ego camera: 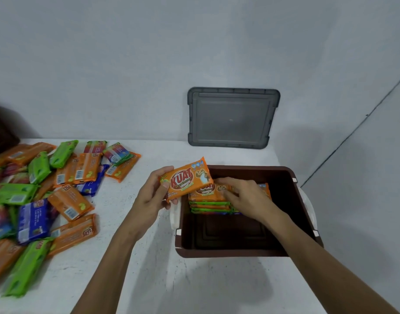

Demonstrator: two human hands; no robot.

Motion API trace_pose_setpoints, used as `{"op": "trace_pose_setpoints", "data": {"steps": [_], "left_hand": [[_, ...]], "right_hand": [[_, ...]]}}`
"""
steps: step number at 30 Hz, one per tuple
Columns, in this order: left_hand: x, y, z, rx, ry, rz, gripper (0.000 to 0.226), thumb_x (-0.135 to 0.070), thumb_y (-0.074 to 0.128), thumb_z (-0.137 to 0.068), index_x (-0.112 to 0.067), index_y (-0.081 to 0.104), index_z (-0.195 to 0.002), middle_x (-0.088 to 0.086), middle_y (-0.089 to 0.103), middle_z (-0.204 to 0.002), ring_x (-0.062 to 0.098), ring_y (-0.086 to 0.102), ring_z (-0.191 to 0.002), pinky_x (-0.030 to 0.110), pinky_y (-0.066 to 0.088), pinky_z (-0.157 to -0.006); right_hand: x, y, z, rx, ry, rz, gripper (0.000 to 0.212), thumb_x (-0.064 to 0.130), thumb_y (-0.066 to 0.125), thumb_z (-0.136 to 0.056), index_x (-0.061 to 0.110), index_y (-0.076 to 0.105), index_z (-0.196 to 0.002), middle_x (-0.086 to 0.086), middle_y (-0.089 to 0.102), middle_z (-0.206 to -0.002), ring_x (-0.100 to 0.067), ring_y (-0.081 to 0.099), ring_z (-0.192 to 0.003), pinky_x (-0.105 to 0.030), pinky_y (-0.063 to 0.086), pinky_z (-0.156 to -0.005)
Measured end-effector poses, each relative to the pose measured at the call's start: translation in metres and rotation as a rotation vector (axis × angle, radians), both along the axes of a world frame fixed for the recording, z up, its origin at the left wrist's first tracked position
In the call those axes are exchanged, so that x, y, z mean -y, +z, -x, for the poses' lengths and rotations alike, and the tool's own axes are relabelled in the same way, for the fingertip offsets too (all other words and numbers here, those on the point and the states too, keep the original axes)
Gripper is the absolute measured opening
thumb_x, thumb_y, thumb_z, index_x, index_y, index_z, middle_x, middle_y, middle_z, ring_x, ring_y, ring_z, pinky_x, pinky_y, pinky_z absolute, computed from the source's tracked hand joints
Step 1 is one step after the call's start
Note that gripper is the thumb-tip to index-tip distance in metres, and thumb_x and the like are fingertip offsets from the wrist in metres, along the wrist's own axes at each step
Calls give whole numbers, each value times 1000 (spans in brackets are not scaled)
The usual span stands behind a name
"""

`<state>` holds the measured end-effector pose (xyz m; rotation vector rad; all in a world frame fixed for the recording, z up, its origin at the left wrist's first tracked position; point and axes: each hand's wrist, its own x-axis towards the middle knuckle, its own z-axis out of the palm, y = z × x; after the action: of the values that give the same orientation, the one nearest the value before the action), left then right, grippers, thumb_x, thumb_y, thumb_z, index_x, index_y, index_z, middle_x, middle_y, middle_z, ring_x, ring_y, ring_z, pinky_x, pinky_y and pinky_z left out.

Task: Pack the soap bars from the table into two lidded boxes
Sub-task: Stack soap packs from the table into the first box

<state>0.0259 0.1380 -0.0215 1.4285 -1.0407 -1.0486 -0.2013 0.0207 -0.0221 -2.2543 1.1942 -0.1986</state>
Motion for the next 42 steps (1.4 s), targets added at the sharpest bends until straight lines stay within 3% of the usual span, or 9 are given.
{"op": "trace_pose_setpoints", "data": {"steps": [4, 9, 15, 19, 23, 27, 32, 38, 42], "left_hand": [[3, 7, 6, 43, -21, 22, 35, -34, 40, -97, -35, 46, -132, -1, 58, -115, 13, 62, -89, 24, 53, -68], [17, 19, 22, 52, -116, 43, 32, -31, 39, -100, -36, 48, -129, -4, 59, -117, 11, 61, -89, 25, 52, -69], [31, 25, 40, 222, -101, 70, 36, -33, 45, -97, -37, 46, -133, -13, 58, -114, 2, 58, -105, 15, 52, -70], [28, 3, 28, 664, 27, 149, 33, -29, 51, -98, -33, 53, -130, -13, 54, -116, -5, 52, -105, 7, 47, -72], [22, -22, 24, 898, 59, 131, 34, -27, 51, -97, -24, 55, -131, 1, 47, -133, 13, 46, -121, 26, 45, -93], [19, -31, 26, 899, 69, 141, 33, -25, 52, -96, -21, 58, -128, 2, 46, -137, 15, 45, -123, 23, 41, -92], [18, -35, 26, 886, 87, 152, 30, -22, 54, -96, -21, 61, -125, 0, 47, -137, 6, 41, -120, 21, 39, -90], [16, -37, 28, 790, 97, 148, 32, -31, 50, -97, -23, 60, -126, -2, 45, -142, 3, 37, -123, 22, 41, -94], [1, -39, 25, 705, 16, 161, 40, -44, 42, -94, -30, 56, -128, -11, 38, -147, -1, 34, -131, 9, 32, -95]], "right_hand": [[-4, 17, 6, 300, -139, -16, 37, 36, 50, -99, 36, 49, -135, 7, 68, -93, -8, 67, -88, -20, 54, -71], [-11, 48, 4, 692, -78, -425, 45, 23, 58, -96, 37, 47, -137, -1, 74, -104, -13, 70, -98, -30, 60, -80], [-9, 46, 28, 801, -207, -445, 25, 15, 61, -93, 21, 66, -117, -4, 70, -116, -20, 69, -106, -39, 59, -81], [2, 40, 65, 734, -287, -460, 28, 14, 62, -92, 20, 65, -120, -4, 68, -116, -21, 68, -107, -39, 60, -82], [10, 31, 83, 520, -362, -463, 35, 6, 60, -93, 23, 60, -125, -2, 59, -122, -22, 60, -113, -40, 60, -85], [10, 10, 77, 372, -416, -408, 38, 10, 58, -95, 25, 56, -130, -3, 55, -129, -23, 55, -119, -44, 59, -87], [3, -5, 62, 7, -373, -30, 41, 24, 52, -99, 23, 51, -140, -7, 50, -132, -23, 53, -119, -31, 45, -100], [-6, -11, 59, -78, -381, 52, 42, 31, 47, -101, 24, 46, -142, -11, 46, -133, -26, 53, -117, -33, 46, -98], [-22, -4, 48, -130, -373, 224, 46, 35, 48, -98, 28, 43, -143, -12, 37, -144, -32, 42, -126, -44, 47, -99]]}}
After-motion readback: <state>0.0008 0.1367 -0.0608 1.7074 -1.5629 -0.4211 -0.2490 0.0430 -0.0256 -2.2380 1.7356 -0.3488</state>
